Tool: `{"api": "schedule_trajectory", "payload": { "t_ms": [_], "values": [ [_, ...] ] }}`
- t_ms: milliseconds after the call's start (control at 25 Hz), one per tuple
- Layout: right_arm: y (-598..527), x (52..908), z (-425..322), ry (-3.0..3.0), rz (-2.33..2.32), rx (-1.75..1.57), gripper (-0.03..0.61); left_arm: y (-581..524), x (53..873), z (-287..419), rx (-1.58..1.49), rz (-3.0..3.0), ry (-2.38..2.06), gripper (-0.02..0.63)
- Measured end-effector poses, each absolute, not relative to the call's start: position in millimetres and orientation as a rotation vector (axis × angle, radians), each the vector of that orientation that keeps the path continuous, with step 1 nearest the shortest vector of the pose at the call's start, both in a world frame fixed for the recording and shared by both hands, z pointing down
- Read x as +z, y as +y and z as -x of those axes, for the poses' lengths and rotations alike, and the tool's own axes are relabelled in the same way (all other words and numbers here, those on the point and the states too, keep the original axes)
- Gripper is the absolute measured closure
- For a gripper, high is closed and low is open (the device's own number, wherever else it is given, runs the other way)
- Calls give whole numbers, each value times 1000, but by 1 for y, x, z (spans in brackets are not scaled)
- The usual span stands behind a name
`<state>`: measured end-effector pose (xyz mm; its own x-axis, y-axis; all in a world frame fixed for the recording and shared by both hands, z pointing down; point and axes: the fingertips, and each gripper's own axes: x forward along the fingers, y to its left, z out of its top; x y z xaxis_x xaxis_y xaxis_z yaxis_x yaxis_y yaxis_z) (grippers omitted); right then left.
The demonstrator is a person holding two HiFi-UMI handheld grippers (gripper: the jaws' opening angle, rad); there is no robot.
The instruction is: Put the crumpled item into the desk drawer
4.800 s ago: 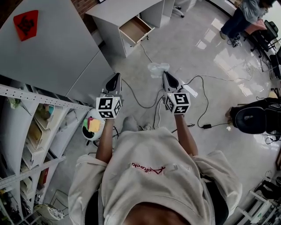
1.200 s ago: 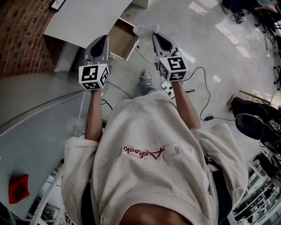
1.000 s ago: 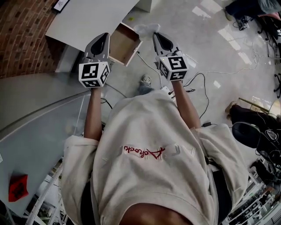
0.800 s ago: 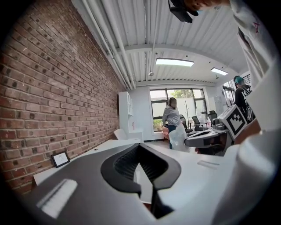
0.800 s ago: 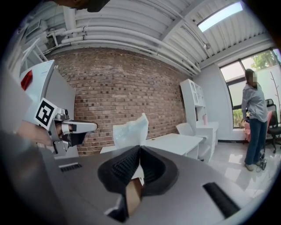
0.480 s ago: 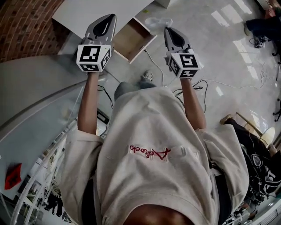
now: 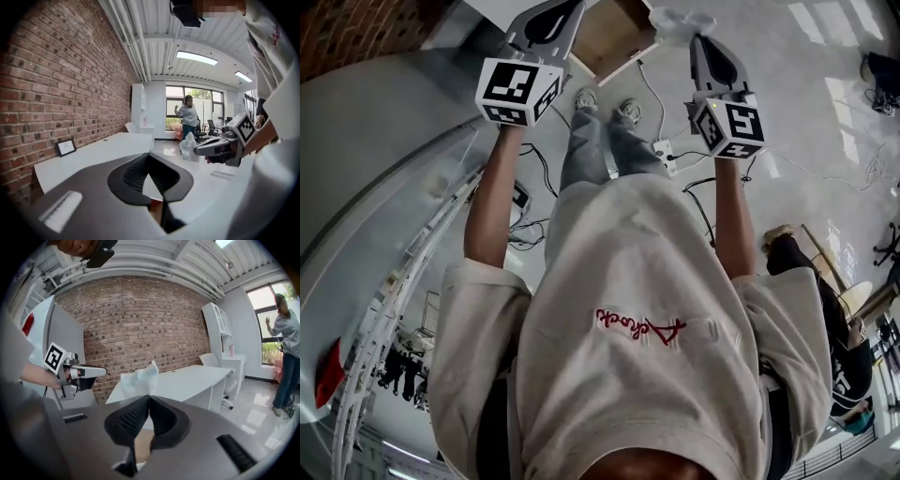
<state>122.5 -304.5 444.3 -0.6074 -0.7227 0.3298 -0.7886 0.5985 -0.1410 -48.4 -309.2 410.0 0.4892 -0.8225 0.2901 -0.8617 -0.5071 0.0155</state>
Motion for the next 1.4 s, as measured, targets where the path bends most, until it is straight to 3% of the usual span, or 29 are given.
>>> {"api": "schedule_trajectory", "payload": {
  "t_ms": [600,840,1400],
  "values": [
    [-267,566,-81,-2384,-1251,548,565,-253,550,112,347,-2407,-1340,606],
    [-256,595,-68,-2321,-1273,617,565,-253,571,142,352,-2366,-1359,606],
    [-260,659,-57,-2274,-1135,640,566,-244,617,136,317,-2264,-1370,606]
  ]
}}
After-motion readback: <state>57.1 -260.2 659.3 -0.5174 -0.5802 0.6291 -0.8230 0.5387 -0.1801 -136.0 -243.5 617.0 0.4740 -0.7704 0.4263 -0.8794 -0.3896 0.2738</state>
